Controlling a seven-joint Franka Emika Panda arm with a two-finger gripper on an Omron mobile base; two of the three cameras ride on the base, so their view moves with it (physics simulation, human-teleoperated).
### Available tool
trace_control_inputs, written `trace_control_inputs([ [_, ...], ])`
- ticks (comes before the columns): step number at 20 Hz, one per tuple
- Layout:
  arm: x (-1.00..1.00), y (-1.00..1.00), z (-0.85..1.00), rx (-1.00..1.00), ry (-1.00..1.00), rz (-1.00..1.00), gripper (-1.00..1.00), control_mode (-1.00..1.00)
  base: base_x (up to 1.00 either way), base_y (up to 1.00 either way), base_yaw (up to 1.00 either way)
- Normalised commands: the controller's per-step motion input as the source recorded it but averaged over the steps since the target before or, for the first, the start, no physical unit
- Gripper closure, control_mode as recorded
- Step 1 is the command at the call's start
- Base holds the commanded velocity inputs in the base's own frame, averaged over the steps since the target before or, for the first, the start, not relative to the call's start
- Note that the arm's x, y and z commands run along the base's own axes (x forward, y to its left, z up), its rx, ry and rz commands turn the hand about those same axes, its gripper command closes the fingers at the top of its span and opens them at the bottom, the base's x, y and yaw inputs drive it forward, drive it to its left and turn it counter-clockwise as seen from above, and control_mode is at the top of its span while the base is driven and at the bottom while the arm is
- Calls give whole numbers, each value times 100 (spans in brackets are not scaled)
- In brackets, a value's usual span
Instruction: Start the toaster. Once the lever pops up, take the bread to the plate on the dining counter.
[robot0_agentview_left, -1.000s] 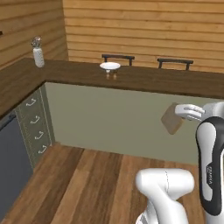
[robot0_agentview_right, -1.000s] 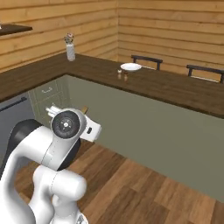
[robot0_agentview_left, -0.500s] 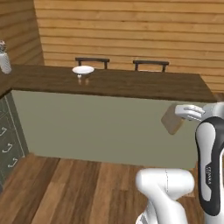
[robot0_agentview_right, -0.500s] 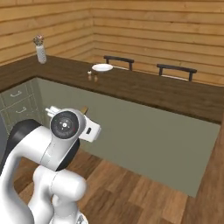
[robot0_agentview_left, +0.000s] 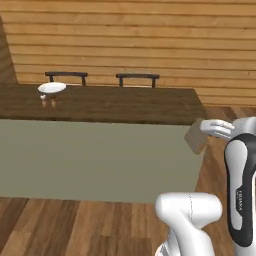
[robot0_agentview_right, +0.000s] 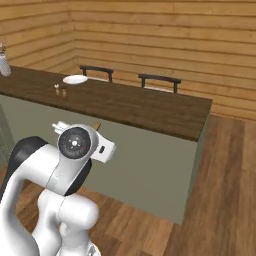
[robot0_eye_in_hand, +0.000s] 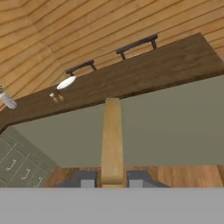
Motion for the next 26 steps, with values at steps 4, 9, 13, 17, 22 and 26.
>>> trace_control_inputs([
  [4, 0, 0, 0, 0, 0, 0, 100, 100, 52, -97, -15],
  [9, 0, 0, 0, 0, 0, 0, 100, 100, 53, -100, -11],
  [13, 0, 0, 0, 0, 0, 0, 100, 100, 54, -98, -7],
  [17, 0, 0, 0, 0, 0, 0, 100, 100, 63, -72, -4],
  [22, 0, 0, 0, 0, 0, 0, 100, 100, 66, -70, -3],
  [26, 0, 0, 0, 0, 0, 0, 100, 100, 76, -59, 0],
])
